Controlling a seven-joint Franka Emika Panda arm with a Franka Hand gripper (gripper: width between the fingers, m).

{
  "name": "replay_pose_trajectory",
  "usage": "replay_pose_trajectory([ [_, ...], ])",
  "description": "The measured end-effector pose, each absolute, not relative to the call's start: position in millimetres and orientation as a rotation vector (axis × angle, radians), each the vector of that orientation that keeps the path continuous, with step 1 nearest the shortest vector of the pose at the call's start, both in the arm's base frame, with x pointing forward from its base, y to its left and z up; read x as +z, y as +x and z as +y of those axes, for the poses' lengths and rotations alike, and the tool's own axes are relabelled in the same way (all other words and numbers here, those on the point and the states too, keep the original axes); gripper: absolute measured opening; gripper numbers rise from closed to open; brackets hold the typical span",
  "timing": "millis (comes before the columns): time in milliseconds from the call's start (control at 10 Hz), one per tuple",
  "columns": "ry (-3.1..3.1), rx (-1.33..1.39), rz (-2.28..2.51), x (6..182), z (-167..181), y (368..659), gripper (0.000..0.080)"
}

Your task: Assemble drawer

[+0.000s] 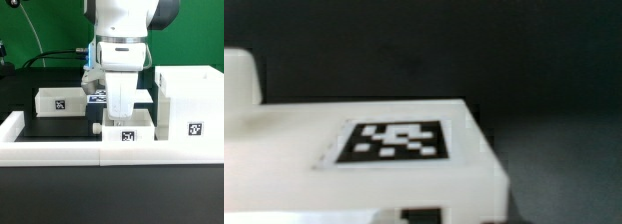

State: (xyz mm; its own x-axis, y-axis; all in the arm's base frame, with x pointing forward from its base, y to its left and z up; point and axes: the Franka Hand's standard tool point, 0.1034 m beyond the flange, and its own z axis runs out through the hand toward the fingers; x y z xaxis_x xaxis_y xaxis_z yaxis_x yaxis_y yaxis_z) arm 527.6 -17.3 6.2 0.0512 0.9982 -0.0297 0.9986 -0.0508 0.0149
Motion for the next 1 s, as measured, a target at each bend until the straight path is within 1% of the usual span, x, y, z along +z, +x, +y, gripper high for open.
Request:
replay_pose_trajectory([
  [700, 2.272, 0.003, 2.111, 16.3, 4, 531, 0.0041],
  [1000, 2.287, 0.003, 2.096, 15.9, 8, 530, 0.0041],
])
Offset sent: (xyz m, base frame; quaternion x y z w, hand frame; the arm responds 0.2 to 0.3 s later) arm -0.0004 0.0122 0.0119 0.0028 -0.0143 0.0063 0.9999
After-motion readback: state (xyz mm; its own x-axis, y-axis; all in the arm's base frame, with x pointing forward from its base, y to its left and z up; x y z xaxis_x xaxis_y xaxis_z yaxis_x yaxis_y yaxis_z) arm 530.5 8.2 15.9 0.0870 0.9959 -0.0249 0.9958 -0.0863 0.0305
